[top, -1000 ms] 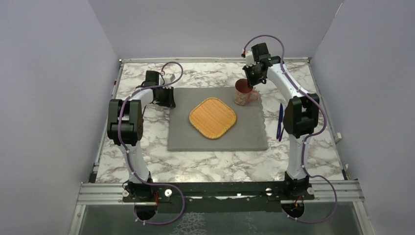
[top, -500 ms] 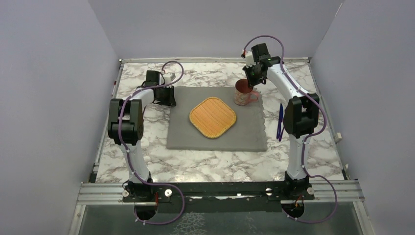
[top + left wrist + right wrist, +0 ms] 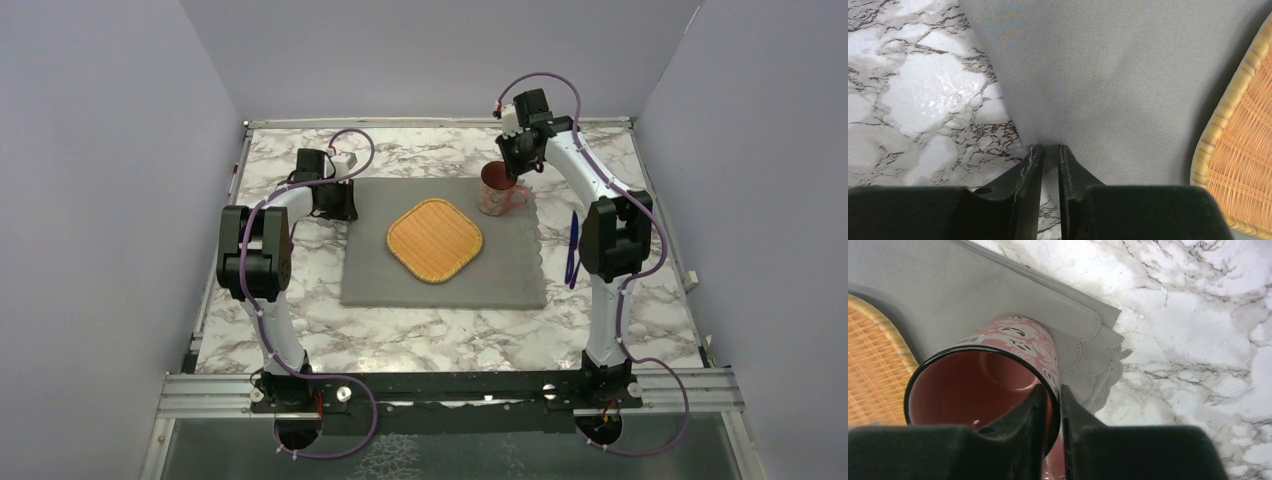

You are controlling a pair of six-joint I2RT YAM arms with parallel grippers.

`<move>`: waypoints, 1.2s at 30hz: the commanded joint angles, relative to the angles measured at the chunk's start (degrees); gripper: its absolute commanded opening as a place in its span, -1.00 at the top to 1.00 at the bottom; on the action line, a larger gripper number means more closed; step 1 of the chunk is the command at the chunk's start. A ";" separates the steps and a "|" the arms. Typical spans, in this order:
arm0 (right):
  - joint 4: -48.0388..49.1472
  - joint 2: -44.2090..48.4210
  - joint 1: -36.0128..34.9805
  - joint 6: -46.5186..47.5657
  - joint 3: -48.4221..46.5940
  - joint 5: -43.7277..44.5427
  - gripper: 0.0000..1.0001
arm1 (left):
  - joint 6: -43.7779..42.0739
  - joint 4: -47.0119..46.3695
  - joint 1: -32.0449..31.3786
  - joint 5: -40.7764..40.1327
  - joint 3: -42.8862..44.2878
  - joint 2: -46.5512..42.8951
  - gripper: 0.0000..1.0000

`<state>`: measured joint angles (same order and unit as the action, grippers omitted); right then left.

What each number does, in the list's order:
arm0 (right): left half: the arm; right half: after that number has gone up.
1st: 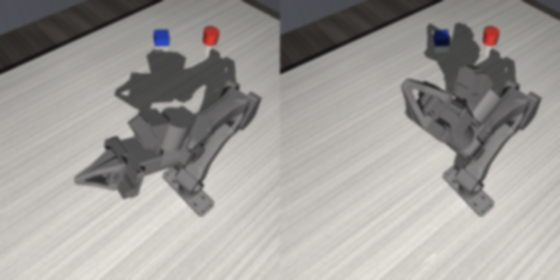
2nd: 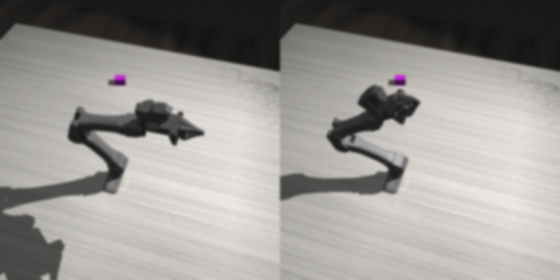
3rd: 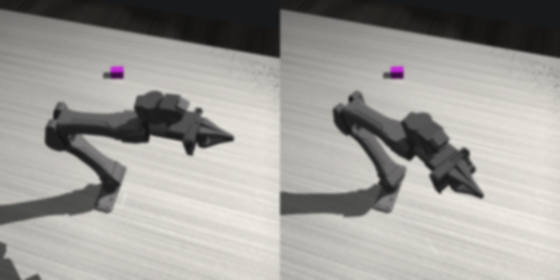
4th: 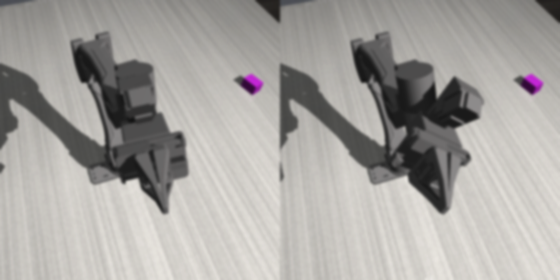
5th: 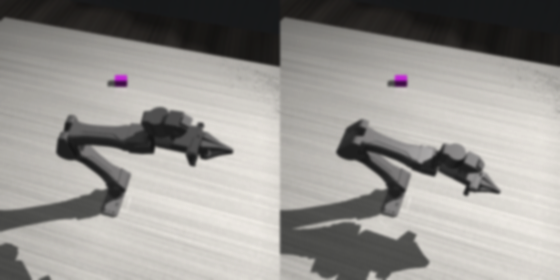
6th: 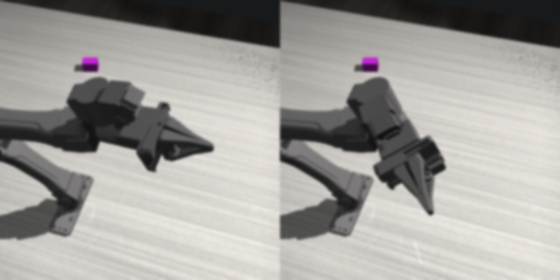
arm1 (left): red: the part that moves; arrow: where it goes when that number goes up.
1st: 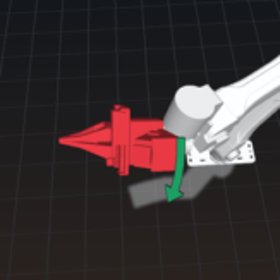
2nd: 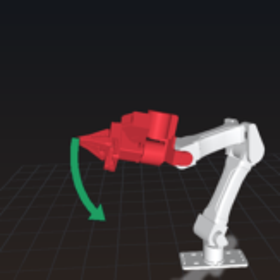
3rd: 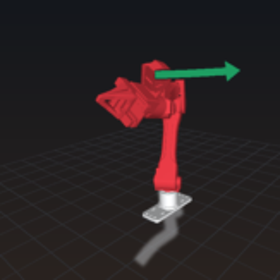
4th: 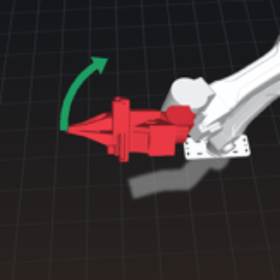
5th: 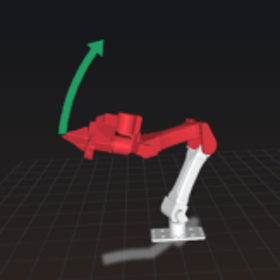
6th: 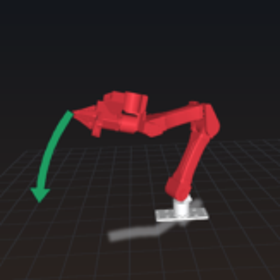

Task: Set the dinner table for one person

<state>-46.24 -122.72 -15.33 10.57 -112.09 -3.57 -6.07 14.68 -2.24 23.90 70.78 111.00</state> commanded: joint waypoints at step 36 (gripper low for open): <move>3.50 12.96 -0.52 0.36 -1.25 -0.58 0.14 | -0.48 4.72 0.22 -2.98 0.01 0.97 0.54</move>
<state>-43.86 -114.17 -15.44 10.70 -110.59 -3.51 -6.09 14.90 -2.26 23.27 70.94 111.00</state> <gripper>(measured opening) 0.429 0.213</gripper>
